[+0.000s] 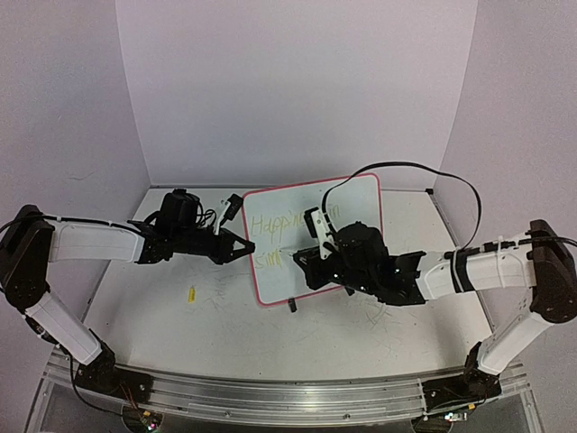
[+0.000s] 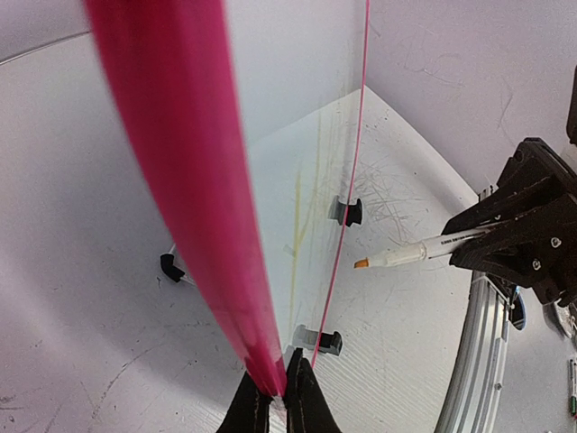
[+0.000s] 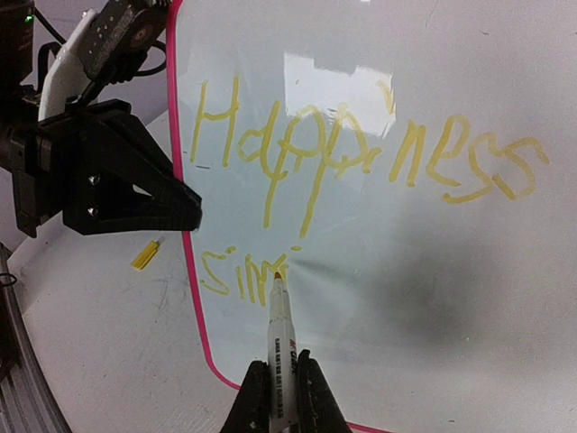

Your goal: Write a sentence on the whiteboard

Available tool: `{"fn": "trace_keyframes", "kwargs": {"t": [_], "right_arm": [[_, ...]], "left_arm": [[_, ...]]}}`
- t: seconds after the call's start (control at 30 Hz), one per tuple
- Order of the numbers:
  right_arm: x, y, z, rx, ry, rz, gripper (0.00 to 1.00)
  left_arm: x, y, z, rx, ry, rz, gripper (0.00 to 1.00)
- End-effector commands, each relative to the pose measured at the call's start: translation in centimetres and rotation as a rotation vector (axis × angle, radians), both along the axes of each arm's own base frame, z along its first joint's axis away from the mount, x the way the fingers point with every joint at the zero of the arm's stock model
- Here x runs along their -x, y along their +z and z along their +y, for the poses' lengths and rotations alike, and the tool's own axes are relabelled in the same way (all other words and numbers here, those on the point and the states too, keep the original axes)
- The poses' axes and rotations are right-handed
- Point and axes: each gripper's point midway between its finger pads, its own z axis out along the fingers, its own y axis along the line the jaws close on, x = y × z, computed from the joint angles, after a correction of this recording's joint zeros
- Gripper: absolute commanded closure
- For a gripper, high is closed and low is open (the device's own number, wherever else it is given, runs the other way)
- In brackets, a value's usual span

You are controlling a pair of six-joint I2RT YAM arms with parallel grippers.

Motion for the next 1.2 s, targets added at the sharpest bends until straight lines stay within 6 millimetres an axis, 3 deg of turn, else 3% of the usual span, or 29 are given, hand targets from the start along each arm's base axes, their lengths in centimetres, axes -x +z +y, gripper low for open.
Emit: {"fn": "trace_keyframes", "kwargs": {"t": [0.0, 0.6, 1.17], "right_arm": [[-1.1, 1.9, 1.2, -0.038, 0.005, -0.049, 1.00], [-2.3, 0.7, 1.4, -0.023, -0.016, -0.041, 1.00], [-2.3, -0.4, -1.7, 0.020, -0.124, -0.020, 1.00]], "left_arm": [[-1.2, 0.3, 0.5, -0.056, 0.031, -0.070, 1.00], [-1.1, 0.2, 0.5, -0.057, 0.030, -0.068, 1.00], [-1.1, 0.2, 0.4, -0.056, 0.027, -0.065, 1.00]]}}
